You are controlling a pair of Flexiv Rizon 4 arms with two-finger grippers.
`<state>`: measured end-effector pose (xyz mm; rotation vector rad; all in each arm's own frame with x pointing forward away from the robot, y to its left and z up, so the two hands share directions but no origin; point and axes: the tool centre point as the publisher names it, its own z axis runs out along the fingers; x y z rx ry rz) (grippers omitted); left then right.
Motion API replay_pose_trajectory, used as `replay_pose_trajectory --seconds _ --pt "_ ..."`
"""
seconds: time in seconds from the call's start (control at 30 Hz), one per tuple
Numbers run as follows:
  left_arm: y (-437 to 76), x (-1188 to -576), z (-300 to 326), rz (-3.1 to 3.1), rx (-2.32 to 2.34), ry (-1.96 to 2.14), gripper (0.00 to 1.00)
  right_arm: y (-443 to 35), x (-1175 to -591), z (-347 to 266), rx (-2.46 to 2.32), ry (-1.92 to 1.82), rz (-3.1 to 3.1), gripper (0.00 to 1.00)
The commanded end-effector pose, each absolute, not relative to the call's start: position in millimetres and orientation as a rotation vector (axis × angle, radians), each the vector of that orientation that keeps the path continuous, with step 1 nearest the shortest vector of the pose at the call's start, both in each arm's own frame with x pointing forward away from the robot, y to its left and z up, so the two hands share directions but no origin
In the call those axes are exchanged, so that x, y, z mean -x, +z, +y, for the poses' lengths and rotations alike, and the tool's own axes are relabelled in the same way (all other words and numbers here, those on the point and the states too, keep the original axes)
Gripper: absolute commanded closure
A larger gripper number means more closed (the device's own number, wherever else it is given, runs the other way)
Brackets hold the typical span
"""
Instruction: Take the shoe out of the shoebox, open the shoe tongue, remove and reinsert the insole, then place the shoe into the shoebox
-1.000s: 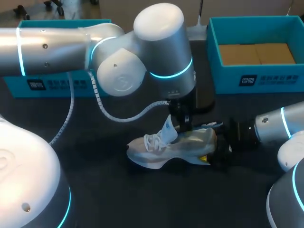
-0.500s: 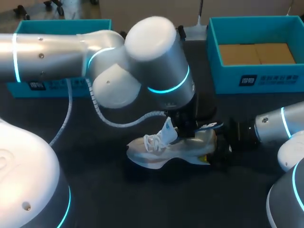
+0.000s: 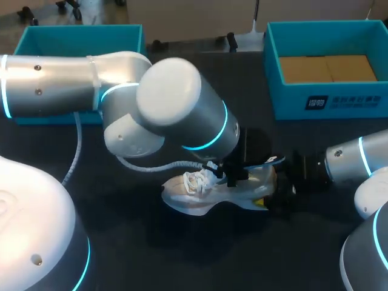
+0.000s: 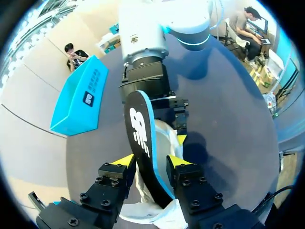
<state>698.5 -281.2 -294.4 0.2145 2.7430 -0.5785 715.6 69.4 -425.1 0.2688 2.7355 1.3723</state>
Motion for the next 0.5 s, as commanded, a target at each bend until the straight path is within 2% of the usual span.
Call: replay_pose_trajectory --seconds 0.03,0.5 --pt "-294.4 -691.6 -285.9 2.654 -0.163 -0.550 0.57 -426.6 -715.9 70.3 -0.271 1.366 2.738 1.00" --pt "-303.7 -694.4 -296.3 2.493 -0.055 -0.602 0.58 -426.6 -715.9 70.3 -0.271 1.366 2.738 1.00"
